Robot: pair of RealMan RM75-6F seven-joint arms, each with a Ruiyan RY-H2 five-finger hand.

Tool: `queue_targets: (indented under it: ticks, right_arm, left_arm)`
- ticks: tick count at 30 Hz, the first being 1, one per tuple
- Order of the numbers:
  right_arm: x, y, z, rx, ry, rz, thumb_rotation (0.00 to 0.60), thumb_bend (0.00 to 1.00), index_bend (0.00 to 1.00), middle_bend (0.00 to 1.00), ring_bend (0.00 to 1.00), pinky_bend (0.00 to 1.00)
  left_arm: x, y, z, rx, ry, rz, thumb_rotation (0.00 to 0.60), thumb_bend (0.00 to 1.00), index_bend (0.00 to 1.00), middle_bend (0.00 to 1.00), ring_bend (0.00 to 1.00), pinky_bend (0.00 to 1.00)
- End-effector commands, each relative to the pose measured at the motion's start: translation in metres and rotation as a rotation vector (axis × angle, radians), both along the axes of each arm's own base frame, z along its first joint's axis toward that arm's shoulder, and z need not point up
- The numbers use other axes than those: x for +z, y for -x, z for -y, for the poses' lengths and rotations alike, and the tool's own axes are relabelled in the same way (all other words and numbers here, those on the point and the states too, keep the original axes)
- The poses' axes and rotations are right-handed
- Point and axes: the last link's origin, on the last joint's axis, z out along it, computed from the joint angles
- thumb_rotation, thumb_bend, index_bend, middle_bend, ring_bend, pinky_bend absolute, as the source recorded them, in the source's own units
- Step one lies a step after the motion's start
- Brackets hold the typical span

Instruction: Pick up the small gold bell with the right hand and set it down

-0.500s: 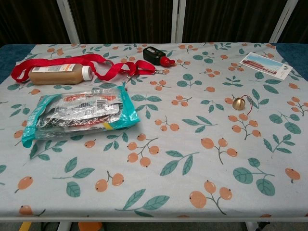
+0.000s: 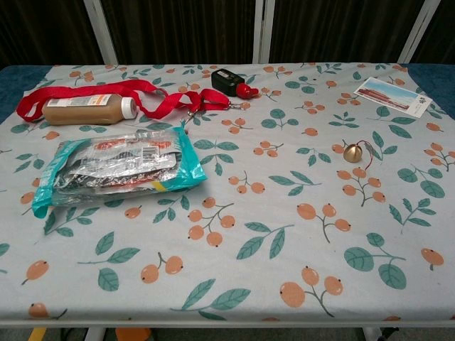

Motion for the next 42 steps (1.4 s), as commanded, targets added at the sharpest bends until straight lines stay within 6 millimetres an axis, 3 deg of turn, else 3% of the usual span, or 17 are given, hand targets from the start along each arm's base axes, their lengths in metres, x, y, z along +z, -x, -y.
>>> queue_targets:
  ticks: [1, 6, 10, 16, 31, 42]
  right_arm:
    - [-0.001, -0.031, 0.03, 0.069, -0.072, -0.047, 0.6, 0.12, 0.0, 0.0, 0.0, 0.0]
    - [-0.017, -0.069, 0.065, 0.146, -0.188, -0.093, 0.6, 0.14, 0.0, 0.0, 0.0, 0.0]
    - [-0.042, -0.094, 0.088, 0.198, -0.273, -0.131, 0.6, 0.17, 0.02, 0.0, 0.0, 0.0]
    - [-0.072, -0.113, 0.107, 0.222, -0.343, -0.18, 0.6, 0.2, 0.12, 0.0, 0.0, 0.0]
    - [-0.108, -0.113, 0.119, 0.176, -0.406, -0.19, 0.6, 0.21, 0.2, 0.0, 0.0, 0.0]
    - [-0.12, -0.116, 0.127, 0.187, -0.42, -0.18, 0.6, 0.22, 0.29, 0.0, 0.0, 0.0]
  left_arm:
    - [-0.001, 0.001, 0.001, 0.0, 0.002, 0.003, 0.6, 0.05, 0.01, 0.0, 0.0, 0.0]
    - [-0.001, 0.007, 0.004, 0.016, -0.014, 0.021, 0.6, 0.05, 0.01, 0.0, 0.0, 0.0]
    - [0.001, 0.009, 0.005, 0.019, -0.025, 0.025, 0.6, 0.05, 0.01, 0.0, 0.0, 0.0]
    - [0.0, 0.013, 0.005, 0.028, -0.015, 0.025, 0.6, 0.05, 0.01, 0.0, 0.0, 0.0]
    - [-0.003, 0.018, 0.003, 0.042, -0.002, 0.034, 0.6, 0.05, 0.01, 0.0, 0.0, 0.0]
    - [-0.003, 0.022, 0.004, 0.05, -0.001, 0.042, 0.6, 0.05, 0.01, 0.0, 0.0, 0.0]
